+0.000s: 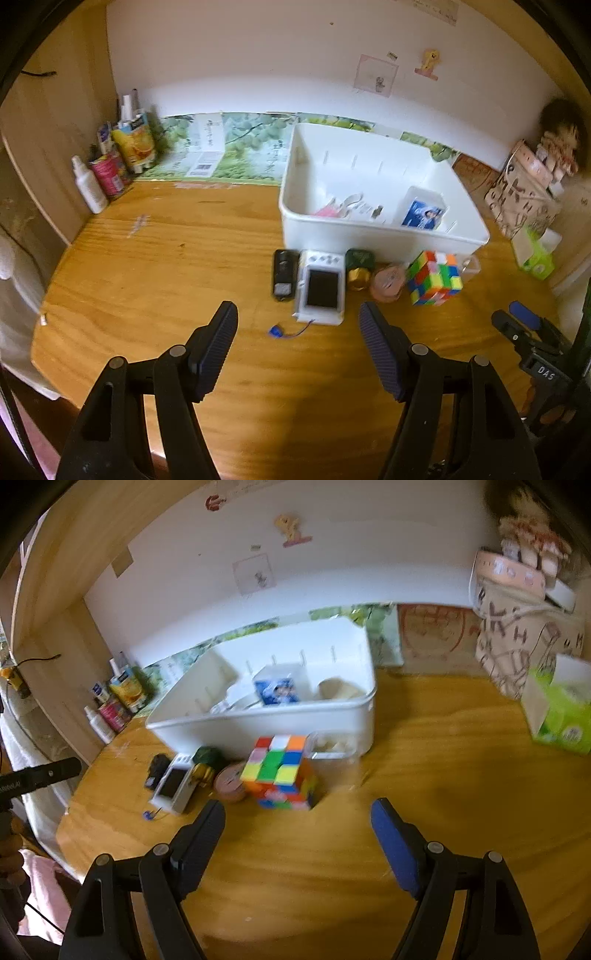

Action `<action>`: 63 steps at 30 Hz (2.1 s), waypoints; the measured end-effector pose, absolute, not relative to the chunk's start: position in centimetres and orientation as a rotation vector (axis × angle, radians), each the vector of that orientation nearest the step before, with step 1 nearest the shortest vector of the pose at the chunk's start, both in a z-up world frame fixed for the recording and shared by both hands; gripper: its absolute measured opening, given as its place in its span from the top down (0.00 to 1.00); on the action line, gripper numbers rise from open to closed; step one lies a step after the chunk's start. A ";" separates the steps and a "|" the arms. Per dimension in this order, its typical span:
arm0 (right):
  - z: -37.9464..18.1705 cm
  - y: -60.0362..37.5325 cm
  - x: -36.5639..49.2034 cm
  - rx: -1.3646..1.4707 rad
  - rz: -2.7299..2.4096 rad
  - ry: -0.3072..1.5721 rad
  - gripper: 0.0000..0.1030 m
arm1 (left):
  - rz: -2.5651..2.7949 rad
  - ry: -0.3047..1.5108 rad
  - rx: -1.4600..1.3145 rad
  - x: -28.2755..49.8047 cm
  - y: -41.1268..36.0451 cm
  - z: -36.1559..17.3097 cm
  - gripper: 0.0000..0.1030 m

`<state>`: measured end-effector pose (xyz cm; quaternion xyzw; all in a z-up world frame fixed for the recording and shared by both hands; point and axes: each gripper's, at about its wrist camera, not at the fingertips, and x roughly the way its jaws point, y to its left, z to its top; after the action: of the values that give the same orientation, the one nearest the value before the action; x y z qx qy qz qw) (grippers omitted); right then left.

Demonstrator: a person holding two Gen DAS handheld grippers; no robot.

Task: Organize rigid objects
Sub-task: 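Withdraw both grippers from the bin toward the black charger and white device, then grasp the black charger with the left gripper while the right grasps the white device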

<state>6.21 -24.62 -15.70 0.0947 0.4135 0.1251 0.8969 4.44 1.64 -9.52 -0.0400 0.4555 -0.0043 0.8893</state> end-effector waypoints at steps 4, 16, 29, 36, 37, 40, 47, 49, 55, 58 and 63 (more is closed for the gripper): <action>-16.1 -23.4 5.4 0.212 0.305 0.873 0.21 | 0.028 0.963 -0.084 3.8 2.4 -9.5 0.30; -16.9 -18.3 6.1 0.199 0.422 0.902 0.21 | 0.008 1.001 -0.085 5.0 4.5 -10.0 0.30; -17.8 -10.9 9.4 0.157 0.453 0.943 0.21 | -0.175 1.139 -0.124 10.0 7.2 -12.1 0.26; -19.0 -7.6 11.1 0.113 0.477 0.984 0.21 | -0.264 1.236 -0.113 12.9 7.2 -14.1 0.25; -19.3 -7.2 11.3 0.103 0.477 0.993 0.21 | -0.273 1.249 -0.120 13.3 7.2 -14.4 0.25; -20.0 -6.2 11.6 0.082 0.474 1.022 0.21 | -0.301 1.299 -0.157 14.4 7.4 -15.7 0.25; -21.0 -4.9 11.8 0.059 0.460 1.059 0.21 | -0.336 1.380 -0.236 16.4 7.9 -18.0 0.25; -21.3 -4.6 11.9 0.054 0.449 1.059 0.21 | -0.342 1.401 -0.263 16.9 7.9 -18.7 0.25; -21.6 -4.5 12.2 0.037 0.416 1.039 0.21 | -0.351 1.439 -0.324 18.1 7.7 -20.1 0.25; -21.8 -4.1 12.3 0.026 0.414 1.034 0.21 | -0.346 1.451 -0.339 18.5 7.6 -20.7 0.25; -22.0 -3.5 12.7 0.003 0.419 1.033 0.21 | -0.332 1.454 -0.335 19.1 7.5 -21.1 0.26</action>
<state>12.68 -3.46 -22.01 0.0015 0.4900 0.1989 0.8488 19.05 7.45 -21.14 -0.1515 0.6583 -0.1504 0.7219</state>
